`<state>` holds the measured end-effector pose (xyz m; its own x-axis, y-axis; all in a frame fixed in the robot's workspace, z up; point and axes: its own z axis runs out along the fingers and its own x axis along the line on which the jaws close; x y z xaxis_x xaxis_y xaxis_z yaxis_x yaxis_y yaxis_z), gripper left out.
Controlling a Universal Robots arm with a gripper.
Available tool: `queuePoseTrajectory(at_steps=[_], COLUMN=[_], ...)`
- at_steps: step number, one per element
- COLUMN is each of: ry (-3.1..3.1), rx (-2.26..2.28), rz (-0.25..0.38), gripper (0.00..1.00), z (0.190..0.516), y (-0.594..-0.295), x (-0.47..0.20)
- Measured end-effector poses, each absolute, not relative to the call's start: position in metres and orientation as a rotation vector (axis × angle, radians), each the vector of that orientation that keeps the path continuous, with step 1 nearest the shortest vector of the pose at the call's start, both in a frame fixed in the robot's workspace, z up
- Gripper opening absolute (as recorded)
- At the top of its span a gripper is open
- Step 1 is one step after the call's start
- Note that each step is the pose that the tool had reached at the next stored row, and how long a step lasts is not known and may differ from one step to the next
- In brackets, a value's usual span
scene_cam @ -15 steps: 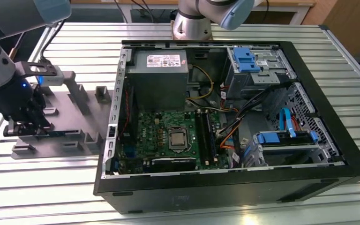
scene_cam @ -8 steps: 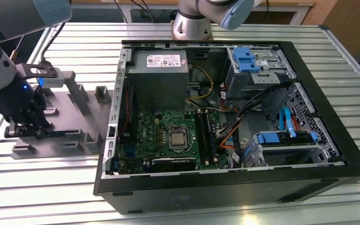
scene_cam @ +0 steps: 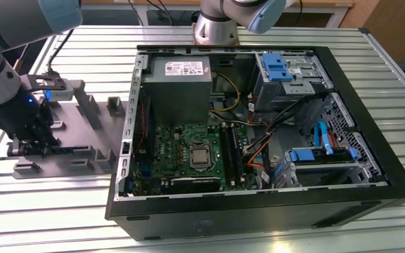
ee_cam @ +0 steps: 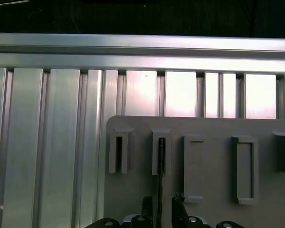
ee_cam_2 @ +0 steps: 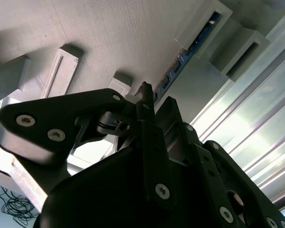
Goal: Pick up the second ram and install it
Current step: 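Pick up the second ram and move it above second insertion slot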
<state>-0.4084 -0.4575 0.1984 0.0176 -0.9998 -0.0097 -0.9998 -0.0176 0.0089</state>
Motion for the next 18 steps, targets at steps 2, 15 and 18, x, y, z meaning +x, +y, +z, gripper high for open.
queuePoseTrajectory(at_steps=[2,15,18], ry=[2.202,2.202,2.202], rx=[-2.241,-2.241,-2.241], rz=[0.021,0.021,0.02], gripper=[0.3,0.3,0.29], z=[0.1971,0.1913,0.1911], y=[-0.4575,-0.4575,-0.4575], x=[-0.4084,-0.408,-0.4079])
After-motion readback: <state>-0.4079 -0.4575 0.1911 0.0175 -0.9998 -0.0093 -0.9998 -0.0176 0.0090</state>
